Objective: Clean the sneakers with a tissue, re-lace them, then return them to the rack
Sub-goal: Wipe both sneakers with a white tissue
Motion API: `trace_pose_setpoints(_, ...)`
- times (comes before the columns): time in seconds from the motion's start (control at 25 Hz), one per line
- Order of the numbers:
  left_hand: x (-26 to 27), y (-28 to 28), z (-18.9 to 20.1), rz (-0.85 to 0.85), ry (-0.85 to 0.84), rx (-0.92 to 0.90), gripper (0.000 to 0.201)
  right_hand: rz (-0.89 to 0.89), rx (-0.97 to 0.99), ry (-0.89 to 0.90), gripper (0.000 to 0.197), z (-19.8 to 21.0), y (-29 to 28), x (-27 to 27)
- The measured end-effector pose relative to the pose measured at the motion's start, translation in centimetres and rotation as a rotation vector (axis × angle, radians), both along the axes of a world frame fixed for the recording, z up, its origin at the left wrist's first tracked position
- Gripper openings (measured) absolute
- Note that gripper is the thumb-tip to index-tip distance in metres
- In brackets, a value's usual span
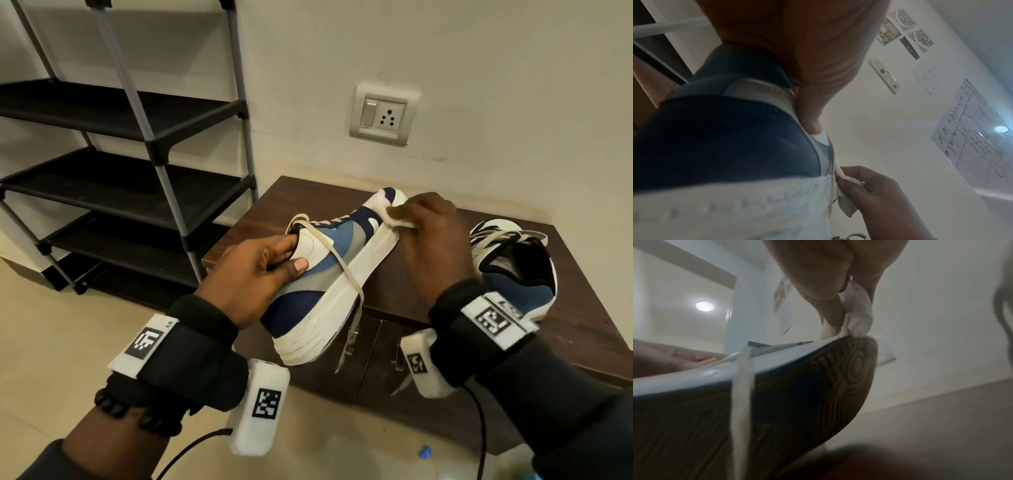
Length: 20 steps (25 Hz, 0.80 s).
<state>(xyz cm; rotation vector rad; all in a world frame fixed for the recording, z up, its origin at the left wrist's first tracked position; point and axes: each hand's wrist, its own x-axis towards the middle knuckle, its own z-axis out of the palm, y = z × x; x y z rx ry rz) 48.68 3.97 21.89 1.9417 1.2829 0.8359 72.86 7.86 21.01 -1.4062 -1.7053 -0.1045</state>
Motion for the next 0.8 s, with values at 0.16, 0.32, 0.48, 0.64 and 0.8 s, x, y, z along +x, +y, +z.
trace_pose_setpoints(0.16,-0.3,0.1,-0.2,-0.020,-0.011,-0.009,0.038,-0.071,-0.032,0.031,0.021,0.5,1.4,1.4)
trace_pose_setpoints(0.32,-0.2,0.0,-0.4,0.012,0.005,0.010,0.040,-0.028,-0.049,0.087,0.023,0.1,0.1,0.1)
trace_pose_setpoints(0.48,0.1,0.4,-0.6,0.107,-0.043,-0.014,0.041,0.079,-0.043,0.013,0.025,-1.6,-3.2,-3.1)
trace_pose_setpoints(0.64,0.0,0.3,-0.7,0.136,-0.112,-0.085,0.042,0.158,-0.015,-0.127,0.030,-2.4,-5.9,-4.8)
trace_pose_setpoints(0.8,0.1,0.1,-0.8,0.169,-0.099,-0.049,0.038,0.227,-0.007,-0.181,0.029,-2.7,-7.6,-5.3)
